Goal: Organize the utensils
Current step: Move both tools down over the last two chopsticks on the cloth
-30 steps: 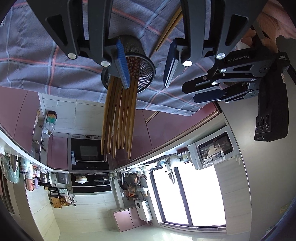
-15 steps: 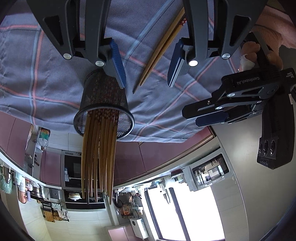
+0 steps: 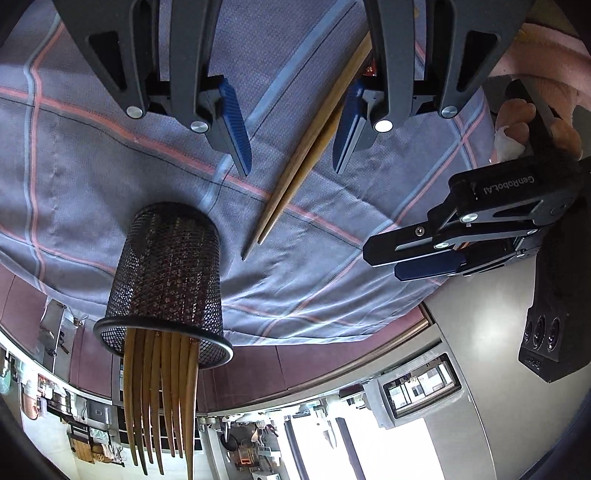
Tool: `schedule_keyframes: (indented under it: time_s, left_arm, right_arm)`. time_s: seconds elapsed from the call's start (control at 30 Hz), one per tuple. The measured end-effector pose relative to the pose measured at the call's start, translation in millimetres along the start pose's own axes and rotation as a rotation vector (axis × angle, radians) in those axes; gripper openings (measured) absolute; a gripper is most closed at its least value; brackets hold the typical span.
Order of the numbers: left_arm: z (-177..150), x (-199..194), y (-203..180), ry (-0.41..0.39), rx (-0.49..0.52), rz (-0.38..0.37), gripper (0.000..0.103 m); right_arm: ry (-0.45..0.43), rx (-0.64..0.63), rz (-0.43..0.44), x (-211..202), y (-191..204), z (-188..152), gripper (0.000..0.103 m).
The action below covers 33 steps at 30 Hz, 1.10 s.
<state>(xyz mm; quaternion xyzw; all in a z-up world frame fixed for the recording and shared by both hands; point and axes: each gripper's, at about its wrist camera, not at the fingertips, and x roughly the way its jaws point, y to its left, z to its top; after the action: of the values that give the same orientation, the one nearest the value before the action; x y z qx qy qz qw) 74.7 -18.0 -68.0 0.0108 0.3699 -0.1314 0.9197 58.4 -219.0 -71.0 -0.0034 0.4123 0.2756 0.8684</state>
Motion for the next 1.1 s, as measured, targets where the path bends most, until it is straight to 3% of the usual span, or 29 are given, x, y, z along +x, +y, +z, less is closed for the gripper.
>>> schedule_keyframes:
  time_s: [0.63,1.1]
  left_arm:
    - [-14.3,11.2,-6.6,0.044,0.001,-0.029,0.058]
    - [-26.5,22.9,-36.6,0.098,0.117,-0.106,0.058]
  right_arm:
    - [0.064,-0.037,-0.053,6.7,5.7,-8.0,0.027]
    - [0.063,-0.015,-0.076,-2.0,-6.3,-8.7,0.026]
